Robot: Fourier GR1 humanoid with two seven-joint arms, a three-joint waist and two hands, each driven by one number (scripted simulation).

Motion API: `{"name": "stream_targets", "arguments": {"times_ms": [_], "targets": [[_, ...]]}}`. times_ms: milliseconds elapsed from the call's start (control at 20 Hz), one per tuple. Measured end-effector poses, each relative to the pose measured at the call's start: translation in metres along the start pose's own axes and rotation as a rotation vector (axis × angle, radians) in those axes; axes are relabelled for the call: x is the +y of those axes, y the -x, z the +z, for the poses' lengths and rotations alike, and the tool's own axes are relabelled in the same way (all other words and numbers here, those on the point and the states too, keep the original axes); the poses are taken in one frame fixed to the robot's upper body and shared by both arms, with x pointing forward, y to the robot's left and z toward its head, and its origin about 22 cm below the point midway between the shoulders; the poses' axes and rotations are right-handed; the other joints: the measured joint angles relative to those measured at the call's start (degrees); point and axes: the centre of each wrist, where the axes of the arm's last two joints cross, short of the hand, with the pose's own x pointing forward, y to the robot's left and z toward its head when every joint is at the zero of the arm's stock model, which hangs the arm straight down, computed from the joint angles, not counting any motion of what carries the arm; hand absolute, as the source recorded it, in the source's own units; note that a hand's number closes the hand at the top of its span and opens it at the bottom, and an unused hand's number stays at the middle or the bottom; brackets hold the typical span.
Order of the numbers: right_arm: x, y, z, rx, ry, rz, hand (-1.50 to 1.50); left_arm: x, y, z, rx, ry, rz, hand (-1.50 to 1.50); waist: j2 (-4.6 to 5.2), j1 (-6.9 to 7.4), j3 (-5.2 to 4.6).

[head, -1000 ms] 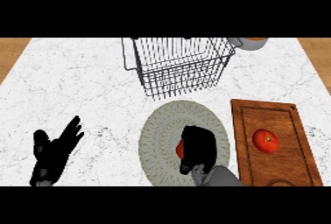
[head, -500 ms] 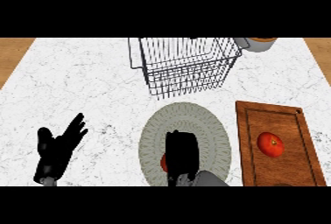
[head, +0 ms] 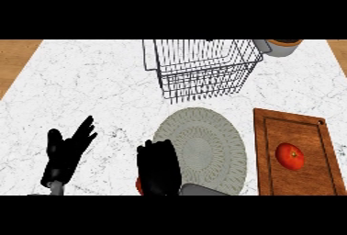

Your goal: Pick the bell pepper from the placemat and place it in the basket

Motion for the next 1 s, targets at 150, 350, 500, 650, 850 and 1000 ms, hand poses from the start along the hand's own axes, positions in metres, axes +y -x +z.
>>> {"name": "stream_targets", "arguments": {"times_ms": [150,350,500,650,850,1000], "targets": [[-0.028,-0.003,0.008,-0.047,0.116,-0.245,1.50,0.001,0.000,0.001,-0.001,-0.002,0.004,0.00,-0.08,-0.08,0.09],[-0.065,-0.008,0.014,-0.120,0.312,-0.455,1.50,0.000,0.003,0.003,0.004,-0.007,0.010,0.00,-0.36,-0.60,0.04],[-0.092,-0.013,0.015,-0.153,0.425,-0.540,1.50,0.001,0.006,0.004,0.011,-0.021,0.010,0.00,-0.54,-1.21,0.02],[-0.121,-0.019,0.009,-0.153,0.508,-0.570,1.50,0.001,0.006,0.006,0.016,-0.027,0.011,0.00,-0.65,-1.61,-0.03],[-0.163,-0.024,0.003,-0.124,0.599,-0.602,1.50,0.007,0.010,0.010,0.009,-0.038,0.018,0.00,-0.80,-2.27,-0.12],[-0.195,-0.027,-0.003,-0.094,0.652,-0.634,1.50,0.011,0.009,0.010,0.023,-0.041,0.018,0.00,-0.71,-2.72,-0.11]]}}
